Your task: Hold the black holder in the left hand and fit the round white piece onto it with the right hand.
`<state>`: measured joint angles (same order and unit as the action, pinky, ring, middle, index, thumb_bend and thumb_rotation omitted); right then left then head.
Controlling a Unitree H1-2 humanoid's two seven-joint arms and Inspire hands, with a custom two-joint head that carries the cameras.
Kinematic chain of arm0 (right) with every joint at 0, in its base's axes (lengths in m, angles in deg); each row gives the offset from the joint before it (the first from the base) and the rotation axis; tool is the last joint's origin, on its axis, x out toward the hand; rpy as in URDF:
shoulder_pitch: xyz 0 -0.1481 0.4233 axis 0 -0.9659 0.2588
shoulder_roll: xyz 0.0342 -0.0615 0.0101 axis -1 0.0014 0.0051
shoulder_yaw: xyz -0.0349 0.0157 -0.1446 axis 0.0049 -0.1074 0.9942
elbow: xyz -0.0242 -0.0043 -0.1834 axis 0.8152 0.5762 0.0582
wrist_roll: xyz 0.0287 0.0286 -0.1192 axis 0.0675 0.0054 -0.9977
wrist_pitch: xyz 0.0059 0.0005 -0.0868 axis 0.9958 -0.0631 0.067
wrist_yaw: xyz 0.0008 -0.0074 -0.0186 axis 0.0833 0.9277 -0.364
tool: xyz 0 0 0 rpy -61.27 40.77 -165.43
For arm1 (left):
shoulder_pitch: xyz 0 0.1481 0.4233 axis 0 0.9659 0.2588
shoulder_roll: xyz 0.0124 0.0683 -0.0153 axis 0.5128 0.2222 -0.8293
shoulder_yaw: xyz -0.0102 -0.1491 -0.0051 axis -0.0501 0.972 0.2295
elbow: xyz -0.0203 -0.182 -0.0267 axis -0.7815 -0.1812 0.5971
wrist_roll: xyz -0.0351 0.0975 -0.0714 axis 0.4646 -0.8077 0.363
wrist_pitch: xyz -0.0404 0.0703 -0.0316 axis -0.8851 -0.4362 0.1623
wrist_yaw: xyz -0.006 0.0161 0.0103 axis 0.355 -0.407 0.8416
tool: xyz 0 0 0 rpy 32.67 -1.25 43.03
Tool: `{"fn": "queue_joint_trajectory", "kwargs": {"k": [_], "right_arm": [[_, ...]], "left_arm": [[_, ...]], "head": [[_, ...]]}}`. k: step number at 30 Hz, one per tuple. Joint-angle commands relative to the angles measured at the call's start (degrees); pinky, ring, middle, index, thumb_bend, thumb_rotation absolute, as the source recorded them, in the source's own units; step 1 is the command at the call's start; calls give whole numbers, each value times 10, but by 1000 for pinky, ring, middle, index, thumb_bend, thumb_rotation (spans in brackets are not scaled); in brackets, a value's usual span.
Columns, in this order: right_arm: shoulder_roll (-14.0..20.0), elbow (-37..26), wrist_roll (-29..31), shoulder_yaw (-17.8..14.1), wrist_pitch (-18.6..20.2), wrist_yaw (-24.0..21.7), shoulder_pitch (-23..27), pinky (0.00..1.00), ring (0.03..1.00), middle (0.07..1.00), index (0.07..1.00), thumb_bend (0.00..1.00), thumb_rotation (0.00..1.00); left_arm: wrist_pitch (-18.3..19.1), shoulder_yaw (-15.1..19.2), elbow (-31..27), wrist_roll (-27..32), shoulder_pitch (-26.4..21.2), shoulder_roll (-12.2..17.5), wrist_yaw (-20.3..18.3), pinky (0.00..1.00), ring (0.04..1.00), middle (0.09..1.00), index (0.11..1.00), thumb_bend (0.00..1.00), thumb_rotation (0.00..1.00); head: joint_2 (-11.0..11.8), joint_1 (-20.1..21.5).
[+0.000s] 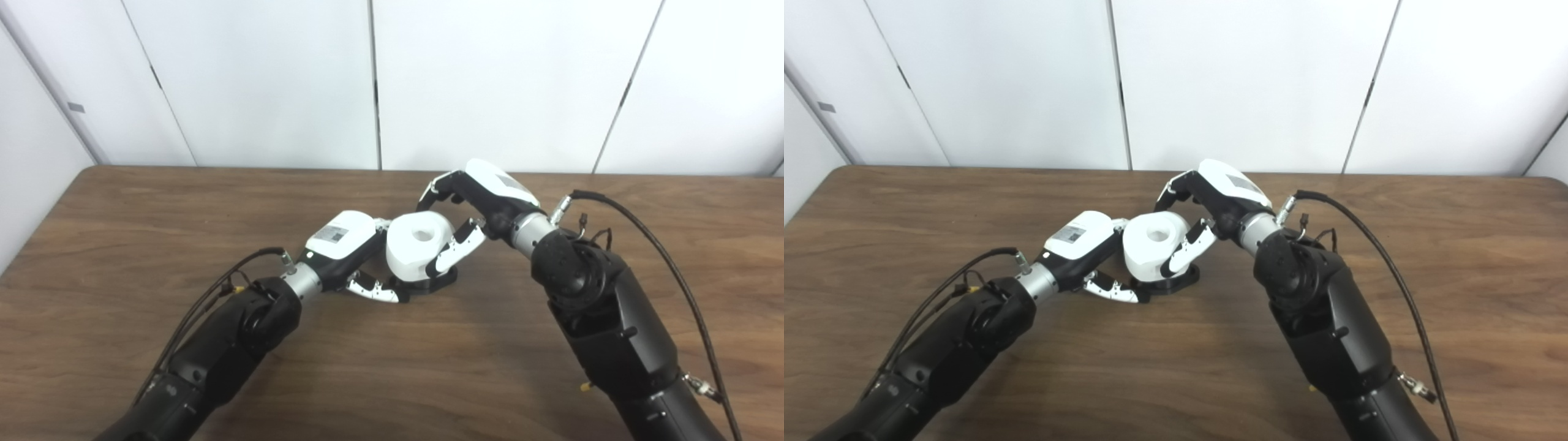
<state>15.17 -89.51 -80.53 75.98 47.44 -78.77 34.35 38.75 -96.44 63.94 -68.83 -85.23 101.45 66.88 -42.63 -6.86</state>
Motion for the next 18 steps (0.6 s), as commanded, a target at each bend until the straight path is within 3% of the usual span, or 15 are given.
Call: {"fn": "queue_joint_trajectory", "kwargs": {"k": [1, 11, 18], "right_arm": [[5, 7, -4, 8, -1, 1, 17, 778, 800, 727, 482, 521, 128], [30, -28, -12, 17, 11, -20, 26, 750, 786, 727, 482, 522, 133], [35, -56, -4, 5, 8, -27, 35, 736, 768, 722, 481, 523, 135]], "left_arm": [[22, -9, 13, -14, 15, 10, -43, 664, 818, 827, 485, 520, 82], [22, -11, 13, -18, 13, 12, -45, 659, 819, 829, 485, 521, 81], [20, -11, 16, -17, 13, 11, -40, 659, 815, 825, 485, 521, 80]], "head": [[0, -1], [-2, 1], [-1, 2]]}}
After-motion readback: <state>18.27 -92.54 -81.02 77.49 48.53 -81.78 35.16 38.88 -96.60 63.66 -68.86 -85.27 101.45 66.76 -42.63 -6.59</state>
